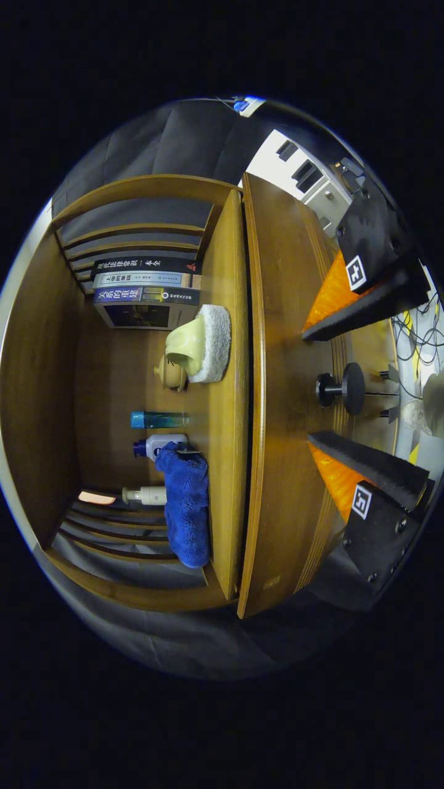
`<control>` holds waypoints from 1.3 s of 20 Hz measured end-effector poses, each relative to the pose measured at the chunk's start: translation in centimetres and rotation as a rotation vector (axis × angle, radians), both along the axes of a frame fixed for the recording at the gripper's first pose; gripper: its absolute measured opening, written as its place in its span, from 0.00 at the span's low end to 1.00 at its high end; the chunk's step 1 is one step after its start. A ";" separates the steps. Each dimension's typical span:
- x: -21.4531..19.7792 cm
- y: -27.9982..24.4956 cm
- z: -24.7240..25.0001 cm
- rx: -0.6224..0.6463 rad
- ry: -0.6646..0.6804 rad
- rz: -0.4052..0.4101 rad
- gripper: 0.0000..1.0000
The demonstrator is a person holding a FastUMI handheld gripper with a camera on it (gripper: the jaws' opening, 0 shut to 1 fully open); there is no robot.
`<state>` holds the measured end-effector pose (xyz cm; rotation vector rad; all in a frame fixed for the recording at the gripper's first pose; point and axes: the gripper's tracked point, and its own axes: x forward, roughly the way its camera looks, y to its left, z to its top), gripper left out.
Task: Pull open the drawer, take out the items inside it, and place them on the countertop above the cabinet.
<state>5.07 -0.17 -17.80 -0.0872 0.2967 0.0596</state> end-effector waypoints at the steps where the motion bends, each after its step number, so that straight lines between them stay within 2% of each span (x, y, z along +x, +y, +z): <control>1: 0.3 0.0 0.0 0.000 0.000 0.002 0.98; 8: 1.9 0.0 0.0 0.002 0.002 0.000 0.98; 15: 1.6 -0.9 0.5 -0.002 0.010 -0.018 0.99; 20: -0.5 -1.9 4.7 0.033 -0.029 -0.059 0.99; 26: -4.4 -3.3 12.3 0.033 -0.121 -0.059 0.98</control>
